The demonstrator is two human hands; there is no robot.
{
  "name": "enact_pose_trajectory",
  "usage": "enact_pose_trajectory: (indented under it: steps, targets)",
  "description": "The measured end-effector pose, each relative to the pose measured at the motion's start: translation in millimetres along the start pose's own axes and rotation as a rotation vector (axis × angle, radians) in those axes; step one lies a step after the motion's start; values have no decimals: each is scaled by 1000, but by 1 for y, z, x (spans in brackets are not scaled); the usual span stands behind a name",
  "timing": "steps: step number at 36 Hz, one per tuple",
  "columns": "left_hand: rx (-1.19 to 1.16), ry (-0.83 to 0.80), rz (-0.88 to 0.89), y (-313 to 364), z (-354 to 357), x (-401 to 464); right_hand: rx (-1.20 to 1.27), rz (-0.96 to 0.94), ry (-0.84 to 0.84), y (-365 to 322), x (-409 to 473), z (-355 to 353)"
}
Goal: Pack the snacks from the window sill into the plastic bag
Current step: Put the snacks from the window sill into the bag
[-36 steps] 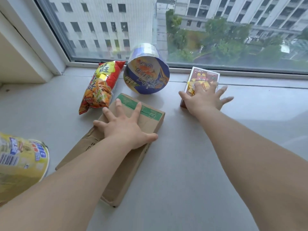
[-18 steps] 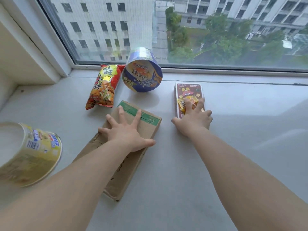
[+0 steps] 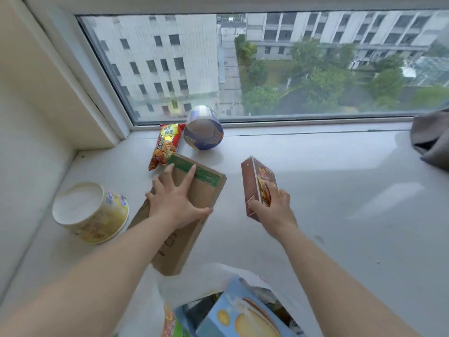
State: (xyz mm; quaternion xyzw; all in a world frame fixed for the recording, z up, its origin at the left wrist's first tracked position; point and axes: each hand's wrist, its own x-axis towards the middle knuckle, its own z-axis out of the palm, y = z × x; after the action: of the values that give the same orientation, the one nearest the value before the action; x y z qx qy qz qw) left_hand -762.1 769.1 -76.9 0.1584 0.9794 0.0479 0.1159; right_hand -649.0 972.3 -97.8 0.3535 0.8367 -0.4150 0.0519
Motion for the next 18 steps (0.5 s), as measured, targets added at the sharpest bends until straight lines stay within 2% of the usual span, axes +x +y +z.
enact_pose_trajectory:
  steps: [5, 12, 18]
  targets:
    - [-151, 109, 130, 31, -55, -36, 218, -101, 31, -15, -49, -24]
    - [-324, 268, 241, 44, -91, -118, 84, -225, 153, -9, -144, -51]
    - [-411, 395, 335, 55, -133, -179, 198, -240, 209, -1, -208, -61]
